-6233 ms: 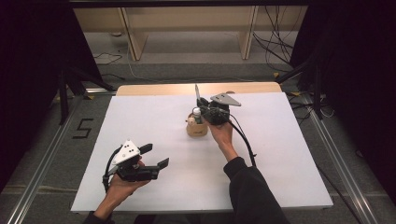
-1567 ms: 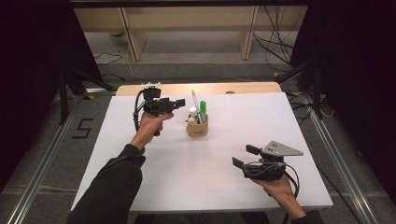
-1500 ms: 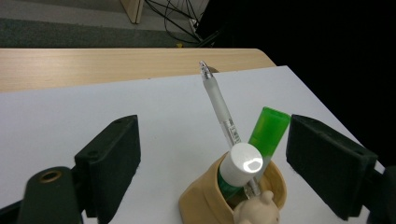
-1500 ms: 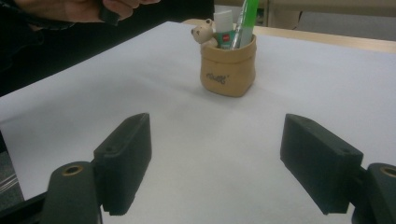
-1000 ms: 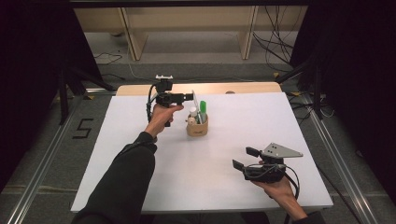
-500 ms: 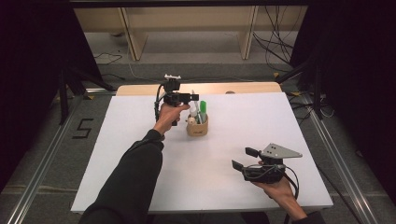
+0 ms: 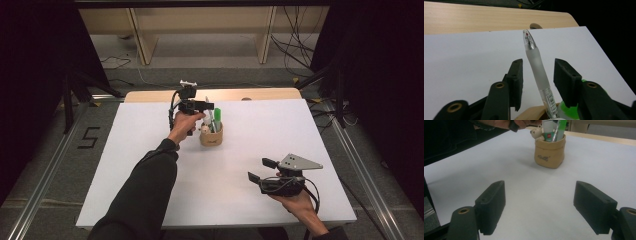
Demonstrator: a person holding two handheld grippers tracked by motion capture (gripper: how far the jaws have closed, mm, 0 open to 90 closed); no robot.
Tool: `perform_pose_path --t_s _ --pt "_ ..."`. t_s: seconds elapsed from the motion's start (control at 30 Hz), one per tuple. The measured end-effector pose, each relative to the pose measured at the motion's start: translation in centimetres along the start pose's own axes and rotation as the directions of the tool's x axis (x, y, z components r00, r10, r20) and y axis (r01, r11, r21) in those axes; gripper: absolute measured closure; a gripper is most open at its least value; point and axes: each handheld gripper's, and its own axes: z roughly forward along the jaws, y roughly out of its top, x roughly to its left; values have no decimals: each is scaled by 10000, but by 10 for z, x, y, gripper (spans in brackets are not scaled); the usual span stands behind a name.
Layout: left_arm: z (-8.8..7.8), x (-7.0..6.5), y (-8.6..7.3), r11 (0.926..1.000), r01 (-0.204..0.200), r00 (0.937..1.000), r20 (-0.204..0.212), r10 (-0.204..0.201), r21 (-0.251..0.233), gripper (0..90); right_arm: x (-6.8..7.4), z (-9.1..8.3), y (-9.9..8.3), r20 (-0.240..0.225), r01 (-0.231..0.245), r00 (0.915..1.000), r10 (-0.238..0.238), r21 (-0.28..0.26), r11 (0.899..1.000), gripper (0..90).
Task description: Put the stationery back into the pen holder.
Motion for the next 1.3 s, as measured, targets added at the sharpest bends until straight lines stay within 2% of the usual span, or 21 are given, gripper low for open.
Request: perform_pose_path --t_s 0.13,0.2,0.3,0.37,0.43,0.63,0.7,0.8,0.87,0.93,1.0,1.17,1.3 --pt "-3 0 -1 9998 152 9998 165 -150 -136 715 0 0 0 11 -53 10000 53 -2 10000 267" --pt "-5 -1 -2 9995 233 9991 368 -225 -213 736 0 0 0 7 -19 10000 19 13 10000 267" --pt "-11 -7 -3 9993 -49 9987 514 68 -364 777 0 0 0 -13 -17 10000 17 27 10000 266" --pt "-16 -13 -5 9977 -445 9980 430 467 -505 783 0 1 0 6 -4 10000 4 36 10000 267" --pt "-20 -16 -8 9963 -617 9970 421 643 -597 784 0 1 0 -1 9 10000 -9 34 10000 267" --pt "-24 -16 -18 9956 -846 9952 454 864 -405 777 1 2 0 -24 25 10000 -25 110 9999 267" --pt "-27 -17 -18 9947 -926 9940 549 950 -455 720 1 3 -1 -4 26 10000 -26 147 9999 267" --pt "-34 -19 -15 9935 -1036 9924 613 1064 -472 582 1 4 -1 -22 30 10000 -30 166 9999 267" --pt "-41 -20 -14 9940 -955 9932 619 987 -528 484 1 4 -1 -13 42 10000 -42 164 9999 267" --pt "-48 -21 -13 9941 -889 9931 709 933 -621 442 1 4 -1 -17 49 10000 -48 169 9998 267" --pt "-56 -23 -13 9931 -1002 9918 736 1045 -601 386 1 5 -1 -7 17 10000 -17 163 9999 267" --pt "-81 -25 -22 9868 -1462 9836 964 1526 -702 322 1 4 -1 -28 -19 10000 20 143 9999 265" --pt "-99 -24 -35 9785 -1889 9754 999 1967 -827 291 1 5 -1 -54 -42 10000 42 124 9999 263"
